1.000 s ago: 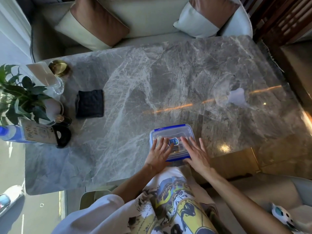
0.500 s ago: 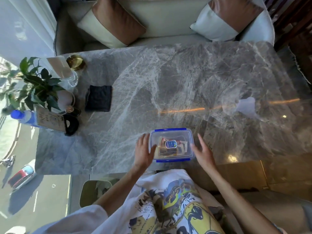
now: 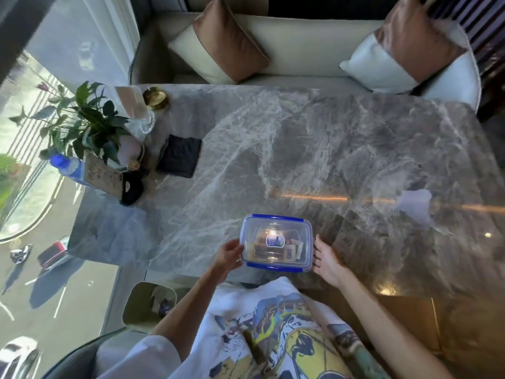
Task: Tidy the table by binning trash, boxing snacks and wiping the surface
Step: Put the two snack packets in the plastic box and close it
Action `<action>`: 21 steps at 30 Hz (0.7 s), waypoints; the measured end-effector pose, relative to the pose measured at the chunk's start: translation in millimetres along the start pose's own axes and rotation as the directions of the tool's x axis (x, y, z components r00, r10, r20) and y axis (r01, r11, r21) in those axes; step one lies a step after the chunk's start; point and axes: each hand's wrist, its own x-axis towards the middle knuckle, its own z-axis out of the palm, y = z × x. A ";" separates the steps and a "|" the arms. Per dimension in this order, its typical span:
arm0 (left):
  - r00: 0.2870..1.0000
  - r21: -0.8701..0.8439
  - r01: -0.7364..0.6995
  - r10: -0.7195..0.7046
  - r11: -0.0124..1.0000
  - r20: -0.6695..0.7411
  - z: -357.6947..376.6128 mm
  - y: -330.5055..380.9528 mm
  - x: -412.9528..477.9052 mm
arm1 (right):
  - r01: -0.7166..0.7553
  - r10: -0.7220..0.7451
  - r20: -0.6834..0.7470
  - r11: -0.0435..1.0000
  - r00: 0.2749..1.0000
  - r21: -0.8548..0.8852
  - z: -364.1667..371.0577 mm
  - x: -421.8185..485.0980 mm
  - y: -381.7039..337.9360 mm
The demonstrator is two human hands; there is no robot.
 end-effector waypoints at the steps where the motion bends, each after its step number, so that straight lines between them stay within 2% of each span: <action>1: 1.000 -0.010 -0.012 0.012 1.000 -0.003 -5.6 0.9 0.2 | 0.005 -0.005 -0.010 1.000 1.000 -0.002 6.3 0.0 -2.5; 4: 0.999 -0.035 -0.049 0.048 0.998 -0.016 -33.2 10.1 -0.2 | 0.042 -0.042 -0.019 0.999 0.999 -0.010 37.8 4.5 -13.5; 8: 0.993 -0.081 -0.093 0.087 0.992 -0.076 -102.5 22.1 -3.6 | 0.061 -0.060 0.018 0.997 0.998 -0.046 114.5 13.0 -24.9; 15: 0.952 -0.076 -0.086 0.060 0.993 -0.300 -280.3 18.6 -7.6 | 0.004 0.029 0.183 0.984 0.983 -0.177 300.5 31.0 -3.4; 19: 0.901 -0.110 -0.086 0.030 0.990 -0.433 -369.5 12.6 -18.9 | -0.050 0.097 0.264 0.983 0.960 -0.179 390.6 32.8 17.7; 21: 0.891 -0.117 -0.083 0.020 0.990 -0.454 -404.6 11.7 -22.5 | -0.063 0.109 0.281 0.983 0.953 -0.170 429.5 29.9 25.0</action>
